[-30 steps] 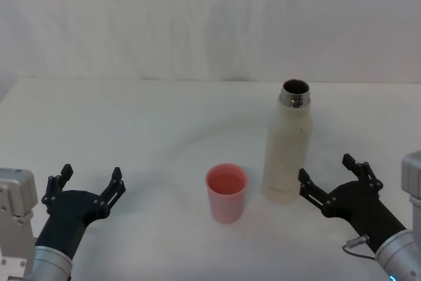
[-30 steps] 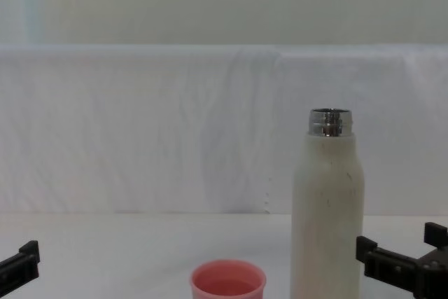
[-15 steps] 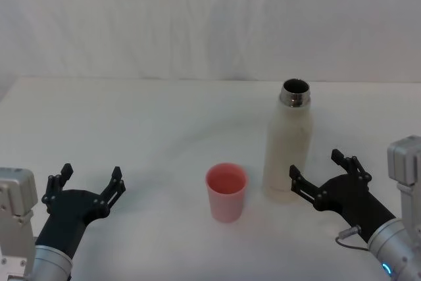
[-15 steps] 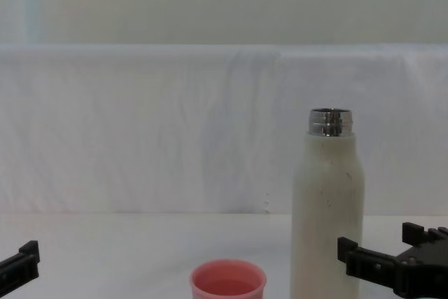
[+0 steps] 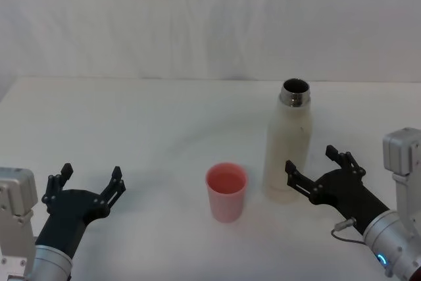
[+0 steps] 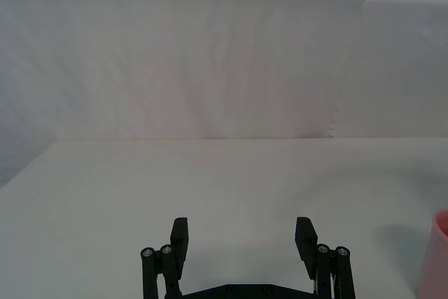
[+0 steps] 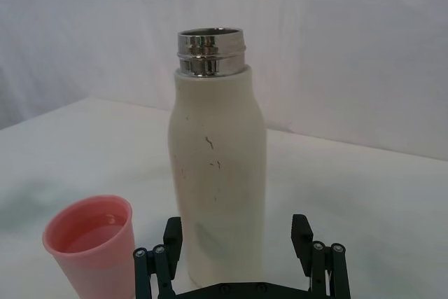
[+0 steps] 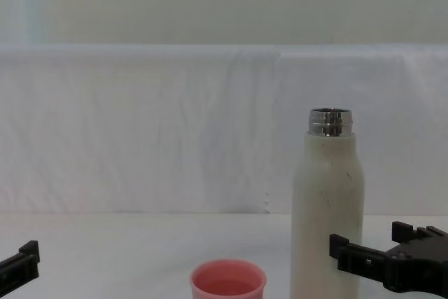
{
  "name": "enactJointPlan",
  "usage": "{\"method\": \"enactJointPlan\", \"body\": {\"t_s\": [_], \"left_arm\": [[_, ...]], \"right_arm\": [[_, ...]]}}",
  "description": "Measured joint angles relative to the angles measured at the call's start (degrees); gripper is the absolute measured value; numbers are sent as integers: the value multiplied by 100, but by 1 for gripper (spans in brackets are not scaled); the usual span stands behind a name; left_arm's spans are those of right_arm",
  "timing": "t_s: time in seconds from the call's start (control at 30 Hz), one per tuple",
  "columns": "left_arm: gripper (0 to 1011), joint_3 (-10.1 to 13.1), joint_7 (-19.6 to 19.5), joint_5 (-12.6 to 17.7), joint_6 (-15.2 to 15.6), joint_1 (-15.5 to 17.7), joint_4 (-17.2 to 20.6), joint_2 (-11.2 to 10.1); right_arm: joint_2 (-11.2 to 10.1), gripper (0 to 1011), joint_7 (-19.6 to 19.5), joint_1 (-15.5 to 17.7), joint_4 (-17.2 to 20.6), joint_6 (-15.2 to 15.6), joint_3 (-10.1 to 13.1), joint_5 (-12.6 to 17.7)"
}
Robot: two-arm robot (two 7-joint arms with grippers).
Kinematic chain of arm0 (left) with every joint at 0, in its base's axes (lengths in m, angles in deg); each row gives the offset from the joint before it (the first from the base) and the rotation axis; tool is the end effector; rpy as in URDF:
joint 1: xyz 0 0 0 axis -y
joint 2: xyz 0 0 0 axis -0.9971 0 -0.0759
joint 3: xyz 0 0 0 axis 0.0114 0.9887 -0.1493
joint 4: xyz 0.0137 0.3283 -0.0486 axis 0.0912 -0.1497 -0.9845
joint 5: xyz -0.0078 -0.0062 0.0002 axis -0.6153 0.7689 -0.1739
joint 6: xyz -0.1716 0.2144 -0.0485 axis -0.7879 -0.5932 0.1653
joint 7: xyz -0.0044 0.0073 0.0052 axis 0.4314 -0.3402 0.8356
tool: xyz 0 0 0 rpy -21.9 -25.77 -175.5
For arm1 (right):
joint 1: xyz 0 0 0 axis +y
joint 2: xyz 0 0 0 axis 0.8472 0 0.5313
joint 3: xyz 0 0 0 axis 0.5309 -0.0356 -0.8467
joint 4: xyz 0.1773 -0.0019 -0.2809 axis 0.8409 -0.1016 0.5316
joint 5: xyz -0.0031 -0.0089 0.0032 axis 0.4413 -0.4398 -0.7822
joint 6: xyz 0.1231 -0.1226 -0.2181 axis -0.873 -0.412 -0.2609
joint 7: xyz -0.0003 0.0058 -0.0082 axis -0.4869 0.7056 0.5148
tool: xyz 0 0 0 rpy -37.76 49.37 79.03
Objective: Grasp the thermos with one hand and pour water into the cup lid.
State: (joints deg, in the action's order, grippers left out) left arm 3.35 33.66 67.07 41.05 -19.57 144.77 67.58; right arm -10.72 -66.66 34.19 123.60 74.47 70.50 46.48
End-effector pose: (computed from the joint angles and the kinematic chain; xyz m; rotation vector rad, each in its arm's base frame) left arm 0.2124 0.0507 -0.3245 -0.0381 0.0141 1.4459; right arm 0.2770 0.0033 -0.3143 -0.0193 0.0378 -1.0692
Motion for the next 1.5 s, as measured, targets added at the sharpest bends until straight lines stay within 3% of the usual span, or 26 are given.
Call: {"method": "enactJointPlan", "body": {"t_s": [0.37,0.6,1.5], "left_arm": [[1001,0,0,0,0,0,0,0],[1001,0,0,0,0,0,0,0],[1001,0,0,0,0,0,0,0]], "right_arm": [[-31,1003,5,-132,-42,14,-137,-7],[-49,1003,-71,-221,-56,50,-218,-178],[75,1003,-57,-502,-272,77,-287,-309]]}}
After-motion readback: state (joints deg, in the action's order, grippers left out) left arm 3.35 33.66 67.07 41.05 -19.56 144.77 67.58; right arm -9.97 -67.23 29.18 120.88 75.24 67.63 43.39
